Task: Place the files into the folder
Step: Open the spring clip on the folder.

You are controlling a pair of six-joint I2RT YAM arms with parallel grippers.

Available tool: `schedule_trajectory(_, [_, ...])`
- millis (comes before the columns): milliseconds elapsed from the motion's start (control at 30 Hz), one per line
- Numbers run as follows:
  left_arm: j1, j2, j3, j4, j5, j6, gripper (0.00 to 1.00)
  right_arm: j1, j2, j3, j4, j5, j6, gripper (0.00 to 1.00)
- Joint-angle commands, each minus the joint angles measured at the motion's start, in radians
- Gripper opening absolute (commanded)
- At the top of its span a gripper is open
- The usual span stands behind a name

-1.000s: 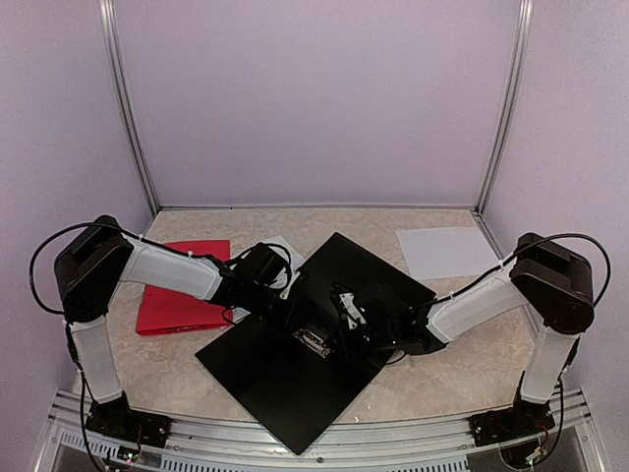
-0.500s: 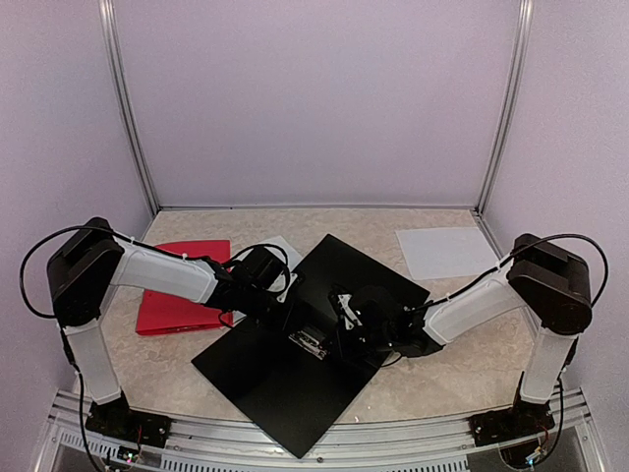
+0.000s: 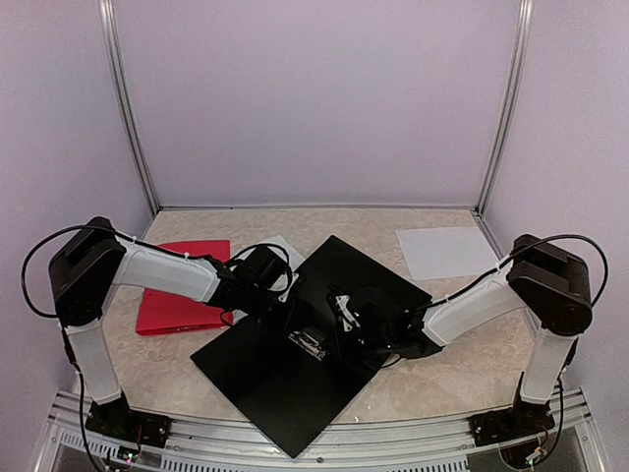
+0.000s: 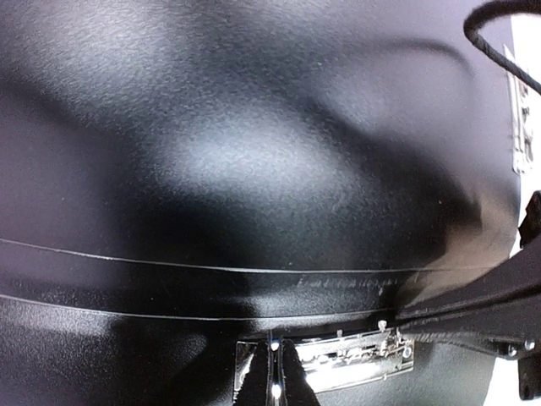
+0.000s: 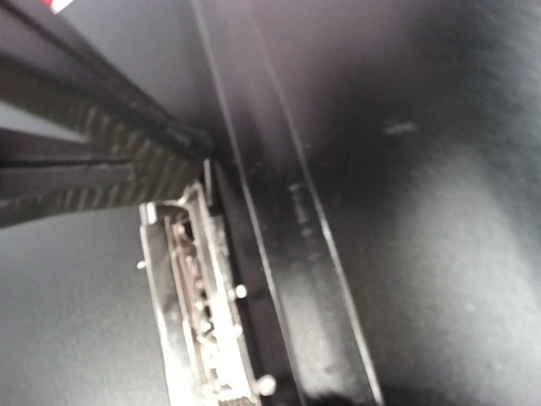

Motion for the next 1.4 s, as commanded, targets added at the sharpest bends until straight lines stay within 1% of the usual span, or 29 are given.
schedule_trajectory(0, [-0.058, 0.108, 0.015, -0.151, 0.184, 0.028, 0.00, -0.001, 0.106, -0.052, -0.308, 0.161, -0.059, 0.00])
schedule_trajectory(67, [-0.052, 0.136, 0.042, -0.147, 0.185, 0.041, 0.00, -0.002, 0.106, -0.037, -0.357, 0.178, -0.077, 0.00])
schedule_trajectory(133, [-0.050, 0.153, 0.062, -0.136, 0.189, 0.049, 0.00, -0.005, 0.115, -0.030, -0.370, 0.182, -0.073, 0.00])
schedule_trajectory(333, [-0.049, 0.196, 0.102, -0.128, 0.221, 0.048, 0.00, -0.035, 0.150, -0.046, -0.366, 0.170, 0.019, 0.00])
schedule_trajectory(733, [-0.060, 0.175, -0.008, -0.159, 0.265, 0.032, 0.00, -0.047, 0.198, -0.048, -0.337, 0.152, 0.093, 0.00])
schedule_trajectory(967, [-0.039, 0.197, -0.028, -0.177, 0.263, 0.023, 0.00, -0.048, 0.188, -0.063, -0.343, 0.158, 0.114, 0.00])
schedule_trajectory(1133, [-0.063, 0.142, -0.055, -0.187, 0.259, 0.050, 0.00, -0.046, 0.182, -0.063, -0.362, 0.165, 0.132, 0.00])
schedule_trajectory(1367, [-0.066, 0.135, -0.086, -0.226, 0.304, 0.035, 0.00, -0.049, 0.196, -0.052, -0.357, 0.164, 0.162, 0.00])
